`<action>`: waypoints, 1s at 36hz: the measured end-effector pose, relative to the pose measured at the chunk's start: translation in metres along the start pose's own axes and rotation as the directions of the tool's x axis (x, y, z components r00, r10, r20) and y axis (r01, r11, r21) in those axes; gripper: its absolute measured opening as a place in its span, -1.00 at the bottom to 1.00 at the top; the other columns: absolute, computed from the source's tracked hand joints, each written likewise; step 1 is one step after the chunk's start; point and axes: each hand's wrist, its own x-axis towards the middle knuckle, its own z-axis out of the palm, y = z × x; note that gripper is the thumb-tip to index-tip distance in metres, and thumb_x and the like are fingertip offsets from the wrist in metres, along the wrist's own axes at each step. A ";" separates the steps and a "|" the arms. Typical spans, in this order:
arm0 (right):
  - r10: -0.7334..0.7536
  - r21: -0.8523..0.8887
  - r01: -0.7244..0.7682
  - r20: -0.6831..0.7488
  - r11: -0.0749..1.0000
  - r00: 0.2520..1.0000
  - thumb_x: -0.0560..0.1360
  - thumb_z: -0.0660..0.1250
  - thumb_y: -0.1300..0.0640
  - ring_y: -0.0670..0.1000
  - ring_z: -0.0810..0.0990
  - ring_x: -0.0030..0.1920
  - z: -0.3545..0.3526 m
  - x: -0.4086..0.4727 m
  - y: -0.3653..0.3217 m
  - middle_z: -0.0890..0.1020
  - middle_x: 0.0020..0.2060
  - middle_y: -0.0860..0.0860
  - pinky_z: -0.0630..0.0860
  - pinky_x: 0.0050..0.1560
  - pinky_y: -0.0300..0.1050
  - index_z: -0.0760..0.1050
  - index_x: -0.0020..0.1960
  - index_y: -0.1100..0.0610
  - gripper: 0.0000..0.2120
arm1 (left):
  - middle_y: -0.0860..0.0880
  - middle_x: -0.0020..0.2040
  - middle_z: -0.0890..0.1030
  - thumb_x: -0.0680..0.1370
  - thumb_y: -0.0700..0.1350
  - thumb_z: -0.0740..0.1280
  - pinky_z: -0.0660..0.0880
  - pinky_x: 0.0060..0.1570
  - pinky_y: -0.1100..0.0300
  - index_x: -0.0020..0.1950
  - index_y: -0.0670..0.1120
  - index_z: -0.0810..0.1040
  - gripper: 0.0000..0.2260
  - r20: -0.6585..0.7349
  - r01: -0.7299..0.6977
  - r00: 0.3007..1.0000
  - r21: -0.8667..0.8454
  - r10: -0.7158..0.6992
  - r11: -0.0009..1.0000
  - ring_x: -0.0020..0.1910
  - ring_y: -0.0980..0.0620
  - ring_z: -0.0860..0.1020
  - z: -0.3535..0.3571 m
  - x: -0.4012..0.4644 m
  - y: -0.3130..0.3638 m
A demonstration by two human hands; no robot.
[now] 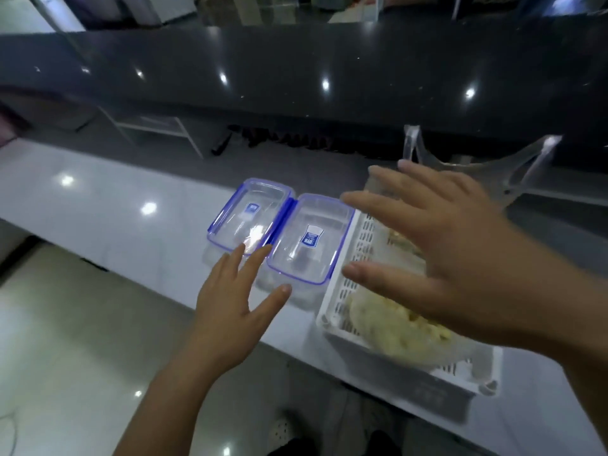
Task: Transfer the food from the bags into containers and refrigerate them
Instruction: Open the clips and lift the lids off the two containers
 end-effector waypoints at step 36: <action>0.453 0.047 -0.462 0.137 0.886 0.881 0.51 0.09 -0.42 -0.01 -0.24 0.60 0.278 0.055 -0.187 -0.10 0.63 -0.11 -0.12 0.54 0.10 0.00 0.58 -0.30 -0.31 | 0.04 0.65 -0.20 0.56 0.33 0.21 -0.20 0.54 -0.03 0.62 0.23 -0.08 -0.27 0.195 -0.070 0.979 0.084 0.052 0.994 0.61 -0.03 -0.25 -0.007 -0.029 -0.283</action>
